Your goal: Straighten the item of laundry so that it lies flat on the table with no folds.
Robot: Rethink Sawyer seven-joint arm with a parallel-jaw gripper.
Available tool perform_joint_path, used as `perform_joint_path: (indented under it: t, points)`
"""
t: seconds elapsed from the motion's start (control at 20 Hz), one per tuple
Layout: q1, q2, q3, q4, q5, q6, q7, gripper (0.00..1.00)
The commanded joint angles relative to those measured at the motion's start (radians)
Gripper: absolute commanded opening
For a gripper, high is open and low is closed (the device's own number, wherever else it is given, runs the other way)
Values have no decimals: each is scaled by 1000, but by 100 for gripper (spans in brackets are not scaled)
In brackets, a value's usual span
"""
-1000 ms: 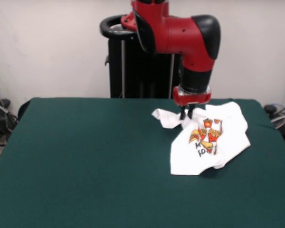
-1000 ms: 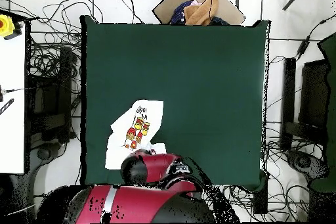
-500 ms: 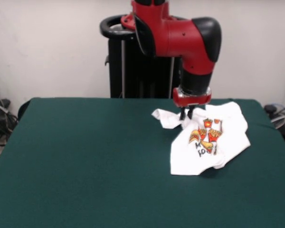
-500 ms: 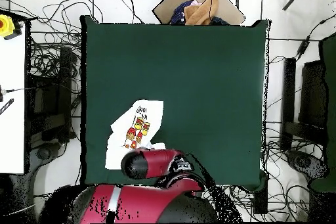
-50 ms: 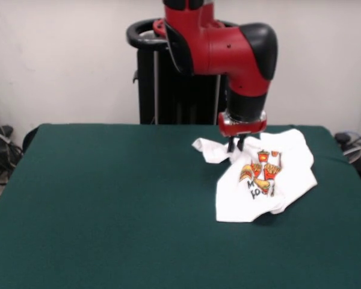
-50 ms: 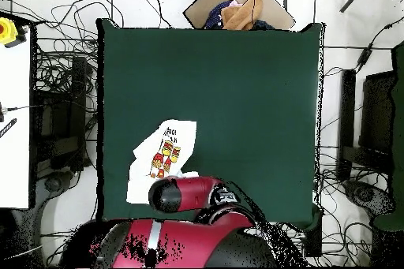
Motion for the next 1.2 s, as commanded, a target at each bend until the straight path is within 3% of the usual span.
perform_joint_path:
  t: [0.05,0.25,0.75,1.2]
  points:
    - [-46,74,-100,-403,9,-252,117,0]
    - [-61,55,-79,-400,2,-206,110,0]
    - [-74,2,-47,-430,-3,44,52,0]
    - [-104,0,-1,-445,-19,150,65,0]
